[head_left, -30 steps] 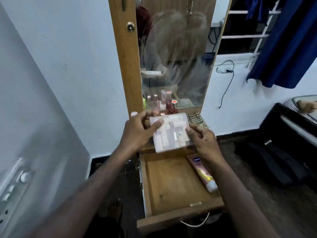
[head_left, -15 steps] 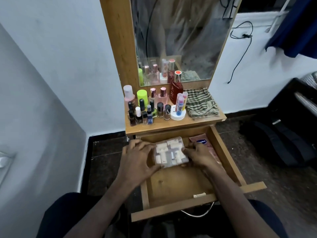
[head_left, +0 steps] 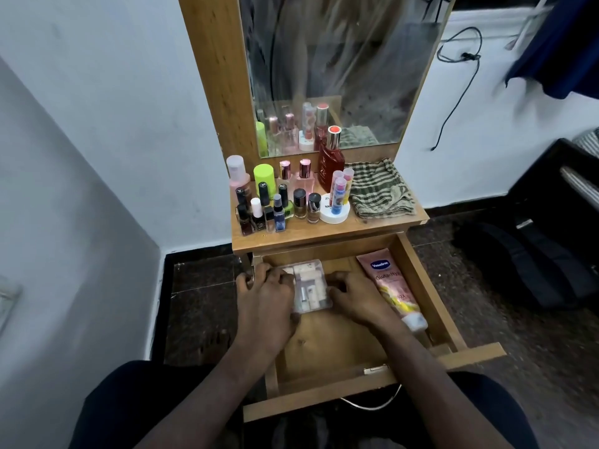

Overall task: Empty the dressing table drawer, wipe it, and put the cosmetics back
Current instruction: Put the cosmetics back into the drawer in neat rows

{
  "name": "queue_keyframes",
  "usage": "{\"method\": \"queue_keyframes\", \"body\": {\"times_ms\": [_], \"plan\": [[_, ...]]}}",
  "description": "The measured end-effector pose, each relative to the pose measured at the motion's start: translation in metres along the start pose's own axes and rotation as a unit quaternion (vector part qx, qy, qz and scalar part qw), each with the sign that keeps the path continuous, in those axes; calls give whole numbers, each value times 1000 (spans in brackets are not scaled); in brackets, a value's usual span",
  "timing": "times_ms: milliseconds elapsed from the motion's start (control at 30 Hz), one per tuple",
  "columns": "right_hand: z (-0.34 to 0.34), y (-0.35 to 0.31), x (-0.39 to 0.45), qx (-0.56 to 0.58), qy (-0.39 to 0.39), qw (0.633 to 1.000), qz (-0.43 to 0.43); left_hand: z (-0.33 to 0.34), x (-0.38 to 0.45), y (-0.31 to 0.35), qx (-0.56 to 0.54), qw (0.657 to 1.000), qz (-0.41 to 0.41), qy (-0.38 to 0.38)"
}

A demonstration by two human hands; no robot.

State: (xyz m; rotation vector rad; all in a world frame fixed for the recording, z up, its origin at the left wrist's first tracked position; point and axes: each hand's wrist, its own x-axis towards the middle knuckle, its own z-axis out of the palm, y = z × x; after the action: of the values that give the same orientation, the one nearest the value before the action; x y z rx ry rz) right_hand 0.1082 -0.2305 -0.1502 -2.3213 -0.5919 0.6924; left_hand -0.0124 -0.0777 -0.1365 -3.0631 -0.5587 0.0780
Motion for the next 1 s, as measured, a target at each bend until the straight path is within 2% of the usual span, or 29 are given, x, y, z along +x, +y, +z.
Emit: {"method": "queue_keyframes", "body": {"times_ms": [133,200,300,467,533,633,733,833,1000], "plan": [[5,2,2,-100,27,994,-30,-1,-1,4,-6,1000,-1,2],[5,2,3,-114,91,989,-39,-1,-1,3,-5,1000,6,-1],[0,0,0,-68,201,976,-50,0,-1,-2,-30,999,19,7],[-36,-29,-24,19,377,917,-130,4,5,-4,-146,976,75,143],[-67,-55,-20,53,415,899,-131,5,11,-4,-205,957,101,177],[-119,-100,11,35,406,906,-112,14,20,-7,-262,941,122,174],[-154,-135,53,-71,320,944,-26,20,23,-8,-293,934,105,175],[-163,-153,83,-159,252,953,54,22,25,-8,-300,934,95,170],[-150,-156,104,-195,263,942,78,25,25,-8,-313,929,80,180]]}}
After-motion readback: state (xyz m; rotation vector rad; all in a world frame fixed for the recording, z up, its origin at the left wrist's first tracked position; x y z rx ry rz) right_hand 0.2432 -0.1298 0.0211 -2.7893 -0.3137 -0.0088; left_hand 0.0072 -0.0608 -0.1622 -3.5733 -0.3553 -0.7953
